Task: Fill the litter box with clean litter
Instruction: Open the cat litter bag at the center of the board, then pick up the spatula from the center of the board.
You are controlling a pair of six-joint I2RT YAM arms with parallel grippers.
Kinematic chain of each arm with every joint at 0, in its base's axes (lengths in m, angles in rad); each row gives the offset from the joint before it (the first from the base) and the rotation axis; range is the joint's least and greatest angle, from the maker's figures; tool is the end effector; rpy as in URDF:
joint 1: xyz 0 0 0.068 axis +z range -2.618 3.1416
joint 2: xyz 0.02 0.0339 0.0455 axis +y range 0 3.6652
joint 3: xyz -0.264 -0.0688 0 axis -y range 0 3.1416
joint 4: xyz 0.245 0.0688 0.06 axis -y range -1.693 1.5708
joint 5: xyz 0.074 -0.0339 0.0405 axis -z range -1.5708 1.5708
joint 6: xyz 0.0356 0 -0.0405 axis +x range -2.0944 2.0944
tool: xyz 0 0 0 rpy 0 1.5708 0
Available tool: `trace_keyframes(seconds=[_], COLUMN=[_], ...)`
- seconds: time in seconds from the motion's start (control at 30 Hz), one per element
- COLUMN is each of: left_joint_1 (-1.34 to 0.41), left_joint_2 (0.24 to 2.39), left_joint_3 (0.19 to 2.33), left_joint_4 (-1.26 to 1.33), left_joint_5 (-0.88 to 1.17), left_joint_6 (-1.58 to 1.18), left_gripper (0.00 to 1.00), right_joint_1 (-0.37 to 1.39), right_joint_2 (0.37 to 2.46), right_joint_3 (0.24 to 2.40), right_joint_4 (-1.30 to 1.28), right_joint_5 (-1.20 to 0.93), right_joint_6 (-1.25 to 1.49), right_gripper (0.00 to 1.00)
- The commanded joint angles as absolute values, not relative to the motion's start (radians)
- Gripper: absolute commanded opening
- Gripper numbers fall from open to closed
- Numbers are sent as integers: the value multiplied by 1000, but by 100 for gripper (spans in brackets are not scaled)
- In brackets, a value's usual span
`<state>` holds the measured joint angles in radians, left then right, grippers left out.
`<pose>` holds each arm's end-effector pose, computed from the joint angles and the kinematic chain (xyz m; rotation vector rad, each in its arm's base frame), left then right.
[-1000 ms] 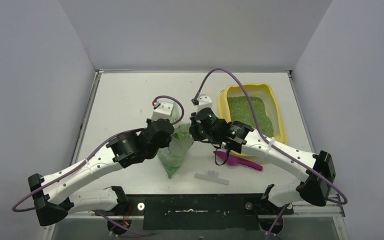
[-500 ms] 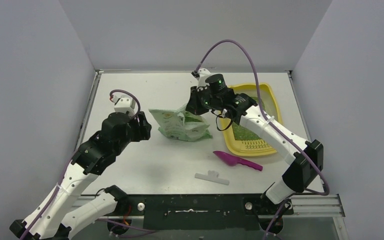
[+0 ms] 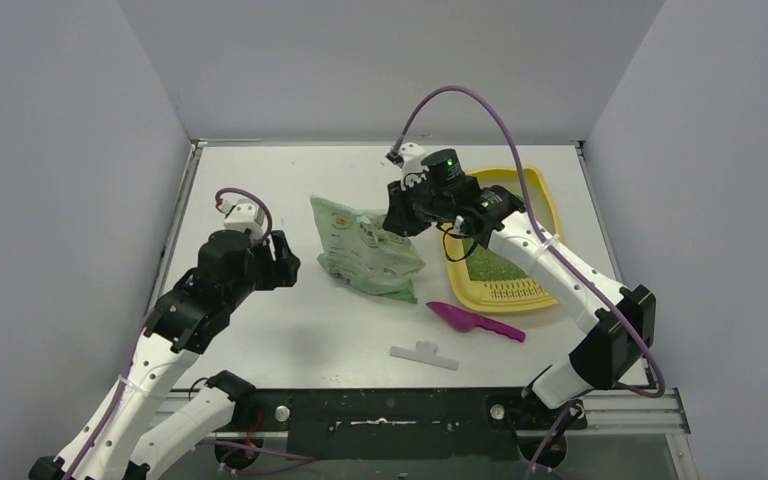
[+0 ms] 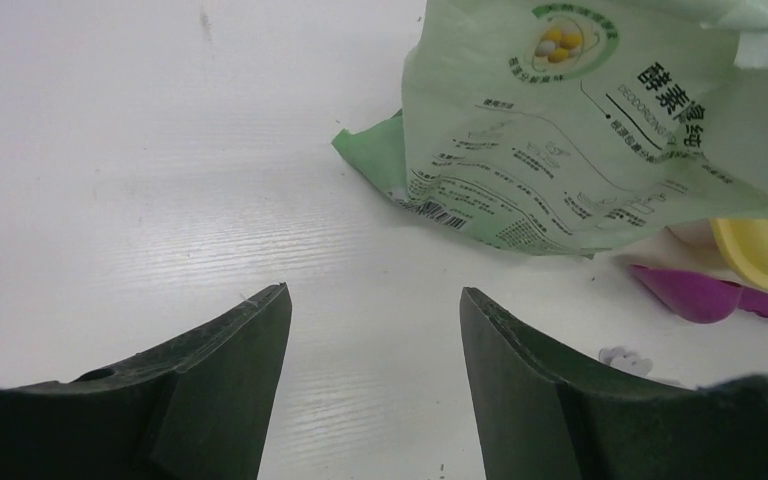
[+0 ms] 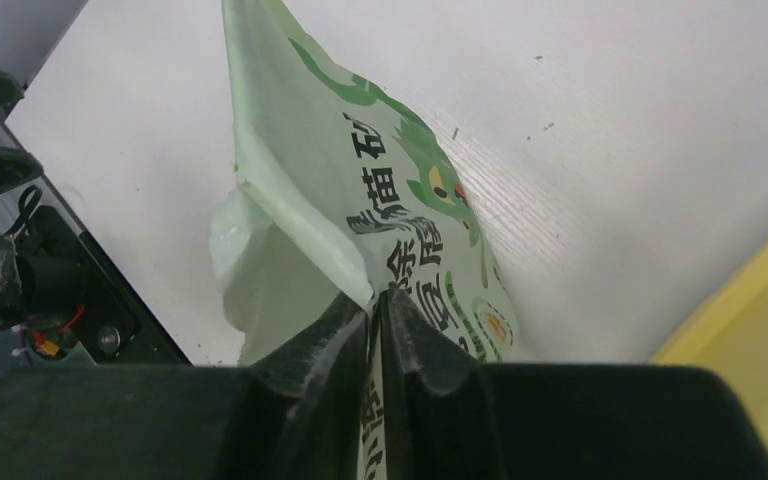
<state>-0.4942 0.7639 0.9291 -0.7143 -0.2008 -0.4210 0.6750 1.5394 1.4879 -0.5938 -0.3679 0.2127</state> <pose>0.1390 -0.0668 0.3388 -0.0421 2.1251 -0.3337 0.2614 0.2257 0.3602 -0.7364 2.1950 0.8812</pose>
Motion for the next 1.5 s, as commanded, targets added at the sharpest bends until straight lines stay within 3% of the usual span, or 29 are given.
trace_keyframes(seconds=[0.0,0.1,0.17,0.43,0.57,0.87,1.13,1.47], left_joint_1=[-482,-480,-481,-476,-471,-463,-468,-506], left_joint_2=[766,786,798,821,820,782,830,847], left_joint_3=[924,928,932,922,909,838,746,704], left_joint_4=[-622,-620,-619,-618,-624,-534,-319,-284], left_joint_5=[-107,-75,-55,-3,0,87,325,380], left_joint_6=[-408,-410,-409,-401,-395,-421,-496,-512], left_gripper=[60,60,60,60,60,63,63,63], right_joint_1=[622,594,579,512,507,527,652,738], right_joint_2=[1477,1473,1468,1363,1229,968,830,1065], right_joint_3=[1494,1514,1525,1483,1337,902,751,852], right_joint_4=[-601,-617,-631,-693,-683,-706,-658,-597], right_joint_5=[-287,-273,-257,-137,-173,-333,-194,-173], right_joint_6=[223,224,224,238,223,267,375,96], right_gripper=[17,39,48,58,63,65,65,64])
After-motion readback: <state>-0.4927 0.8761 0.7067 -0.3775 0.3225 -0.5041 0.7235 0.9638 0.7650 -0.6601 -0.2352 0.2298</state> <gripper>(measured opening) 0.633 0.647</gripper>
